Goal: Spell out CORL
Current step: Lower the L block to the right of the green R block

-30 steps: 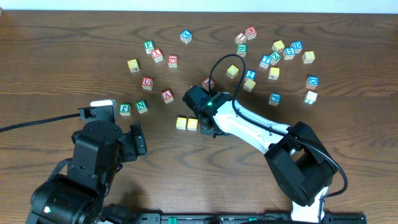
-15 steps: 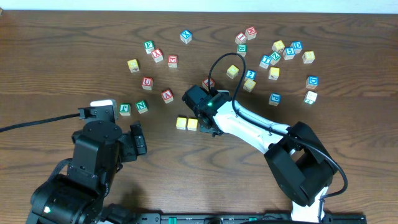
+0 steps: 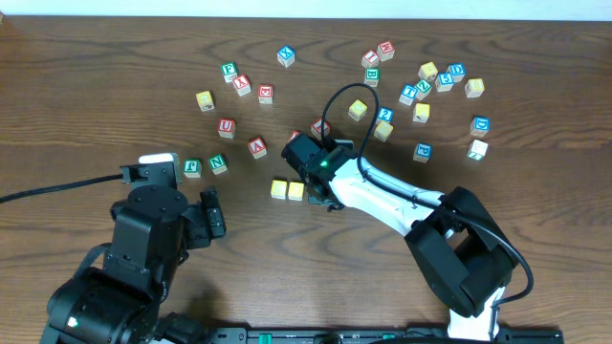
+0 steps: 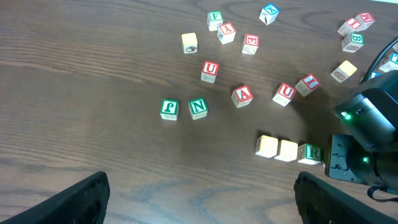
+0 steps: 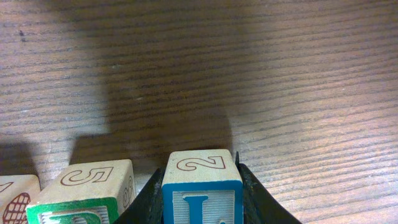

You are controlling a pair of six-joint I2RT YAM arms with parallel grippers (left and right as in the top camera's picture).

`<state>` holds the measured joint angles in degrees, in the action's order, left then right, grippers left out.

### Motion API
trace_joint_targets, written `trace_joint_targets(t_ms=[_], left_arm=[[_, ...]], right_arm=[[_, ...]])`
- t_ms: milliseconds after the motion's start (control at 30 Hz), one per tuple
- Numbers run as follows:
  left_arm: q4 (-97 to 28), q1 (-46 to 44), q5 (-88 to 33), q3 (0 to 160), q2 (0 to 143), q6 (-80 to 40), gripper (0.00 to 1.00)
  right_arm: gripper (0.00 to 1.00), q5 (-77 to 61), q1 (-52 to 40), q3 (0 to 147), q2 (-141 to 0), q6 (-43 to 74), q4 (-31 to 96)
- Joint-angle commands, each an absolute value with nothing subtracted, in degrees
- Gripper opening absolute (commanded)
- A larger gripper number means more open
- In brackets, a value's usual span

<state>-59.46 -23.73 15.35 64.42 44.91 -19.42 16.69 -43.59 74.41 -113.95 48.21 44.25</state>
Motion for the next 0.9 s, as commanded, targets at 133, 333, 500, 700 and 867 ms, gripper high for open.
trace_joint_targets(t_ms=[133,333,500,700,867], left_arm=[[-59.57,-23.53,16.10,64.99,44.86,-18.85,0.93],[-59.57,-23.53,16.10,64.99,44.86,-18.85,0.93],[-59.57,-23.53,16.10,64.99,44.86,-18.85,0.93],[-59.57,-23.53,16.10,64.99,44.86,-18.85,0.93],[-59.57,-23.53,16.10,64.99,44.86,-18.85,0.93]], right_arm=[[0.21,17.54,-44.34,72.60,-113.62,48.62,43.07],[0.29,17.43,-44.36,72.60,-113.62,48.62,43.05],[0.36,17.43,-44.34,72.60,-113.62,48.64,43.03],[0.39,17.41,-44.34,72.60,-113.62,48.64,43.05],[0.39,17.39,-44.34,72.64,-113.62,48.64,43.03]])
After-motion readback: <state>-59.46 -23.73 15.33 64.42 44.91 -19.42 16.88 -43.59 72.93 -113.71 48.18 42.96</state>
